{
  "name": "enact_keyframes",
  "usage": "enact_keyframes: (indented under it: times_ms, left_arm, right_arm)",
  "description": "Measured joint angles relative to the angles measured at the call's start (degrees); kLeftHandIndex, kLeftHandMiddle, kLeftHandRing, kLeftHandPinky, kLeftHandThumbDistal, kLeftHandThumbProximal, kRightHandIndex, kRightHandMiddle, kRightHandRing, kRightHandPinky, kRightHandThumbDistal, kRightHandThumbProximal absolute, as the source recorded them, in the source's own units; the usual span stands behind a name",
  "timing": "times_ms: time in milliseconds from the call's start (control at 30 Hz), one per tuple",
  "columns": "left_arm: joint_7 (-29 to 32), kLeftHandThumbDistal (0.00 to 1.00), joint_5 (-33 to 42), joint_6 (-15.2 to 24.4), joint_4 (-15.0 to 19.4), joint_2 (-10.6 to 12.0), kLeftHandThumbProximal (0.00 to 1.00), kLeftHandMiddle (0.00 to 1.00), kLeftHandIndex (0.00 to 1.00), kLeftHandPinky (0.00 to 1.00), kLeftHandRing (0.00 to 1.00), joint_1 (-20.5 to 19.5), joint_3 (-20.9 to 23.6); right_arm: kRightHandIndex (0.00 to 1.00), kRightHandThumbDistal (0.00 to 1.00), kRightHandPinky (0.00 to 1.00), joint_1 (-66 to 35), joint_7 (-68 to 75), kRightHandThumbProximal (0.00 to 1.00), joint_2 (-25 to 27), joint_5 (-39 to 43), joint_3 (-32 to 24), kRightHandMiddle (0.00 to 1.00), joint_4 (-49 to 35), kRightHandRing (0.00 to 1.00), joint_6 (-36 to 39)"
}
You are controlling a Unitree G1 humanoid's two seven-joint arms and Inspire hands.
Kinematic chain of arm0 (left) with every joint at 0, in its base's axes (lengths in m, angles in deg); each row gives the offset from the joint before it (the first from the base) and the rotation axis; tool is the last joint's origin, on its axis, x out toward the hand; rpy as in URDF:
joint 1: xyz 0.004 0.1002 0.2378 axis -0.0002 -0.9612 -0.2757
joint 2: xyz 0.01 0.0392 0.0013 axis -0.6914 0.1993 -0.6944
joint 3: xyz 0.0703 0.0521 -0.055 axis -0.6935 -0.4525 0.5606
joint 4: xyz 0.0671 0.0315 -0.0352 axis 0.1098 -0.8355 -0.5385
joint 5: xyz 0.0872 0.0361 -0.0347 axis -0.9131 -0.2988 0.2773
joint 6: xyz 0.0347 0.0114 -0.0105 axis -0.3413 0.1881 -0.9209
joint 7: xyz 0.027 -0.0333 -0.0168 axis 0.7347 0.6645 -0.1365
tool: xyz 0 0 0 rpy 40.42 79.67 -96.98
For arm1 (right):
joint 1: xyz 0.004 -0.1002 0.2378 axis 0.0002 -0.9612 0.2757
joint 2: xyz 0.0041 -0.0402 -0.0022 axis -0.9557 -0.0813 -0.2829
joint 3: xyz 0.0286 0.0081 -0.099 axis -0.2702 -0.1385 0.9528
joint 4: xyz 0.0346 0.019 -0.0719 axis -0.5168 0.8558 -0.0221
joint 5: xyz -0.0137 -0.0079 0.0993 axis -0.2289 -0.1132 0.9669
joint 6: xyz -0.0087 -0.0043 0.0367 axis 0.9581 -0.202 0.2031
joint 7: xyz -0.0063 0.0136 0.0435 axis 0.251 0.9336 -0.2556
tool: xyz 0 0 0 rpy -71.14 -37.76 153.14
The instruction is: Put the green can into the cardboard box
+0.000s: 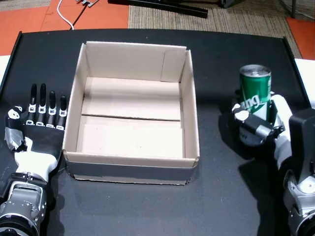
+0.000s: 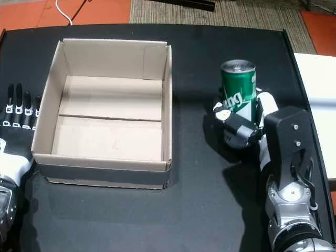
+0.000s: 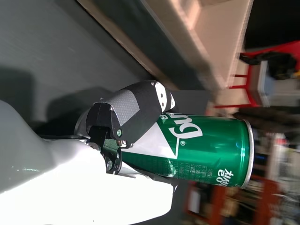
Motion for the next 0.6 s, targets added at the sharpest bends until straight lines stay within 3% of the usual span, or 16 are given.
enact_keyframes:
  times_ms: [100, 200, 267, 433, 600]
  left_arm:
    - [0.0, 0.0, 0.01, 0.08, 0.0, 0.02, 0.74, 0.44, 0.44, 0.66, 0.55, 0.03, 0.04]
    - [0.0, 0.0, 0.0, 0.11, 0.0, 0.16, 0.77, 0.44, 0.43, 0.68, 0.54, 0.12, 0.04]
    - [0.0, 0.0, 0.01, 0.1, 0.0, 0.26, 0.79, 0.45, 0.45, 0.69, 0.56, 0.18, 0.07]
    - [-0.31, 0.0, 0.02, 0.34, 0.0, 0.63, 0.81, 0.45, 0.42, 0.71, 0.56, 0.46, 0.17]
    - [-0.41, 0.0, 0.01, 0.83, 0.0, 0.98, 0.78, 0.44, 0.42, 0.71, 0.57, 0.58, 0.16]
  right_arm:
    - [0.19, 0.16, 0.39, 2.31, 2.51, 0.0, 1.55, -2.23, 1.58, 0.19, -2.06, 0.28, 5.16]
    - [0.17, 0.13, 0.38, 6.35, 7.64, 0.0, 4.48, -6.79, 3.82, 0.17, -4.52, 0.25, 10.69]
    - [0.12, 0.21, 0.35, 9.81, 10.44, 0.0, 6.57, -8.87, 4.49, 0.12, -6.3, 0.2, 14.14]
    - [0.06, 0.22, 0.34, 19.48, 21.03, 0.0, 11.49, -15.14, 6.23, 0.08, -9.0, 0.2, 18.6]
    - [0.04, 0.25, 0.32, 23.14, 32.54, 0.0, 12.35, -20.75, 7.65, 0.05, -10.73, 0.15, 21.15]
